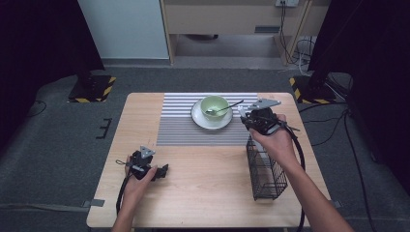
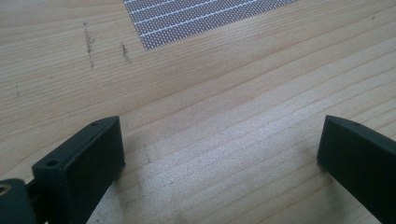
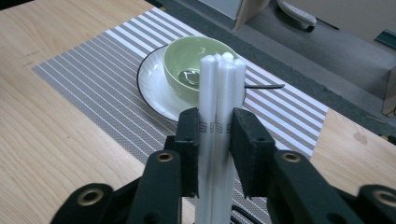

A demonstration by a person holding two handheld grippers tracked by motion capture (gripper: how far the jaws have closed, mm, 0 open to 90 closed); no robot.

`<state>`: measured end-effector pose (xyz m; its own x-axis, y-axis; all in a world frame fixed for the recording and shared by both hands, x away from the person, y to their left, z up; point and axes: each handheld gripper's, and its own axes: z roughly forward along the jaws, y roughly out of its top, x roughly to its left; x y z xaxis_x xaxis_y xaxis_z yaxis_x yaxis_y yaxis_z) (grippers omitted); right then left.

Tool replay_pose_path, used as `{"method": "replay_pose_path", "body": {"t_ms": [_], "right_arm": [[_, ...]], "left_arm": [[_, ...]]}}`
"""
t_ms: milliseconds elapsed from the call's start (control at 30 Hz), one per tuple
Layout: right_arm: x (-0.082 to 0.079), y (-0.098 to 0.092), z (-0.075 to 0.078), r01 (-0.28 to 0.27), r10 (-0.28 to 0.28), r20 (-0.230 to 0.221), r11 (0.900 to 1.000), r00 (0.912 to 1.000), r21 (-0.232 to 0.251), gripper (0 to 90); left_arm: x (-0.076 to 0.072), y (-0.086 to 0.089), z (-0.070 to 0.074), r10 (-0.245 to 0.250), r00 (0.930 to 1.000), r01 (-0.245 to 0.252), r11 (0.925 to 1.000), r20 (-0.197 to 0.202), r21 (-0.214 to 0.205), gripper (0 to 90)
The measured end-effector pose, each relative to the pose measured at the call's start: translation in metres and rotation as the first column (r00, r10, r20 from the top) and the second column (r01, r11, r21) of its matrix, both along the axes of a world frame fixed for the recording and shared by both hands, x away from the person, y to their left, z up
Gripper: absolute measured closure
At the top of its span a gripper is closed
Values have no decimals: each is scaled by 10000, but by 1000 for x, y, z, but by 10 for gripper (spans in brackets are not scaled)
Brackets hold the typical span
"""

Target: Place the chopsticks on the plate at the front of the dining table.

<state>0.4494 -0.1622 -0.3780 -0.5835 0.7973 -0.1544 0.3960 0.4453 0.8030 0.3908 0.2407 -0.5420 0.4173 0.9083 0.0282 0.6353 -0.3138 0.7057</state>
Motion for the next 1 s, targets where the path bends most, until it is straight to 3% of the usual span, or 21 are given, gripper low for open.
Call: {"method": "replay_pose_path", "body": {"t_ms": [200,433,533,667,733,767,1000], "right_arm": [[0,-3,3,14,-15,27,9999,10000,162,823],[2,-9,4,-52,60,-149,9987,9999,501,832],[4,-14,9,-112,124,-109,9942,9999,1074,833],[6,-17,14,-226,237,-61,9894,9997,1433,833],[5,-18,20,-425,413,107,9836,9991,1753,833],[4,-19,23,-492,461,212,9822,9987,1812,834],[0,-27,41,-724,595,637,9715,9962,2257,835]], "left_arm": [[0,0,0,1,10000,-1,10000,-2,1,0],[0,0,0,6,10000,-6,10000,14,-4,0],[0,0,0,-60,10000,60,10000,-24,-8,0],[0,-4,1,-161,9999,161,9998,-58,-74,14],[0,-7,3,-181,9998,178,9995,-92,-270,22],[0,-11,8,-283,9996,285,9984,41,-480,23],[-4,-24,27,-719,9958,766,9936,573,-831,30]]}}
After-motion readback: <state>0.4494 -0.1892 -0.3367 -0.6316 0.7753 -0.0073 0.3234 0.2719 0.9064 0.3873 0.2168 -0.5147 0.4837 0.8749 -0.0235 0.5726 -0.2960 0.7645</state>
